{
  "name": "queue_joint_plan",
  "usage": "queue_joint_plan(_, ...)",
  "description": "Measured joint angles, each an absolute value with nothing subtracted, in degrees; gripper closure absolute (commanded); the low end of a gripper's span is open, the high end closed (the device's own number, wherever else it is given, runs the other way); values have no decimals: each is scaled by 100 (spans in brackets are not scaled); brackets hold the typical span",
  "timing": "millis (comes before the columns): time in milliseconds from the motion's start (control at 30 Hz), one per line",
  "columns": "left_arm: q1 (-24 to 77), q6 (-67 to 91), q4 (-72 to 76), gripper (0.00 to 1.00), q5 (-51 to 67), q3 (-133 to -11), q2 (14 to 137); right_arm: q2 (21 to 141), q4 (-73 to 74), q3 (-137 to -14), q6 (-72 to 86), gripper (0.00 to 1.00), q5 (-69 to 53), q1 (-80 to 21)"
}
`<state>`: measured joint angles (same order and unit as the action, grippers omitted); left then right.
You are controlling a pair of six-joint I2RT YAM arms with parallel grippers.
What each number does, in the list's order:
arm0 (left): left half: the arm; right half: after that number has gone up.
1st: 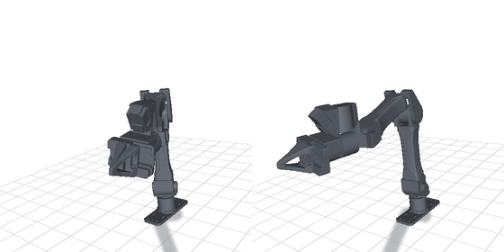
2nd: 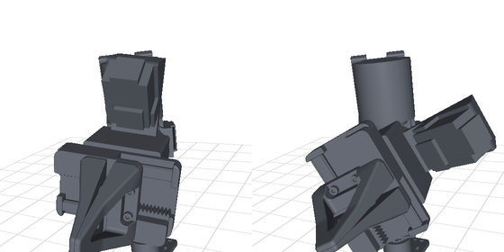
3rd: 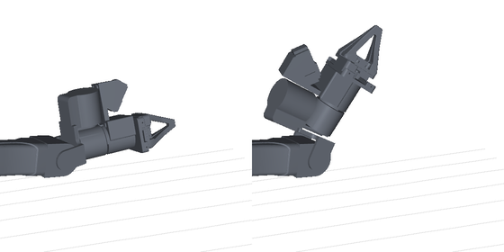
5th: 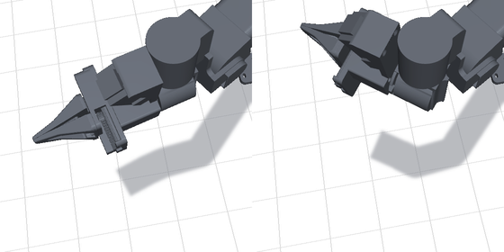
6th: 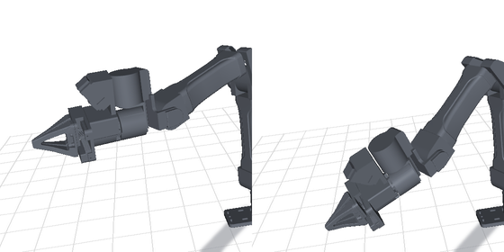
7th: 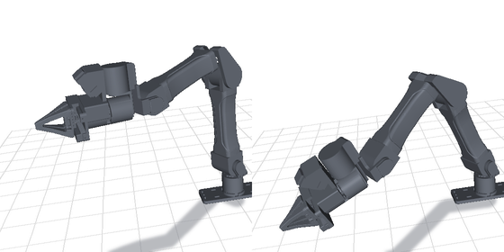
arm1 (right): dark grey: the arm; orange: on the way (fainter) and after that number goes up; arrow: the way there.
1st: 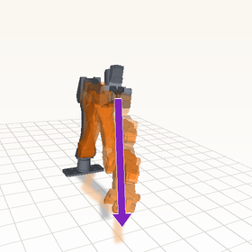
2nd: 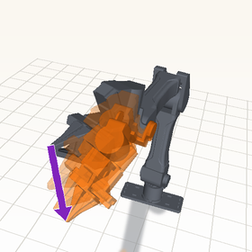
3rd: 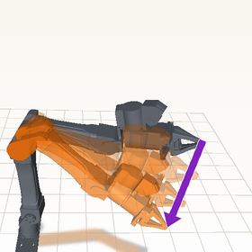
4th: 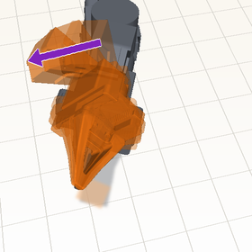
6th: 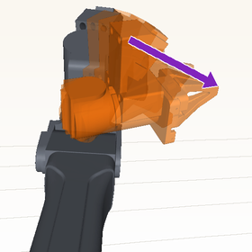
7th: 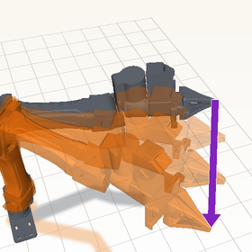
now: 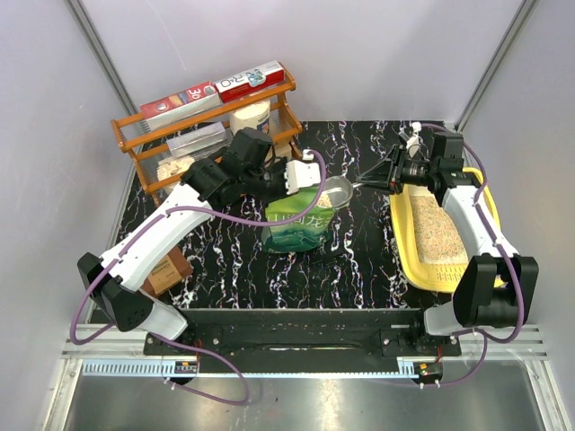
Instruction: Fill the litter box with clean litter
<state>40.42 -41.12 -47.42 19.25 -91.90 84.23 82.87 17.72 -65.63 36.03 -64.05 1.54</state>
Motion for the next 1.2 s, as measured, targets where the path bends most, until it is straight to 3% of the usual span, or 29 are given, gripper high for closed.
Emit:
queue_joint_plan(267, 4003, -4139, -4703, 100, 1896, -9190, 8416, 7959, 3214, -7500, 2639, 100, -5627, 322)
queue_joint_plan(500, 3994, -4136, -4700, 100, 1903, -9185, 8399, 7865, 3496, -7474, 2484, 100, -5511, 349)
queue_joint_plan(867, 3992, -4139, -4709, 100, 1876, -9122, 8331, 8103, 2038, -6657, 3730, 100, -6604, 565)
queue_joint_plan(1200, 3992, -4185, -4707, 100, 1787, -9122, 8331, 8160, 1728, -6626, 3916, 100, -6869, 862)
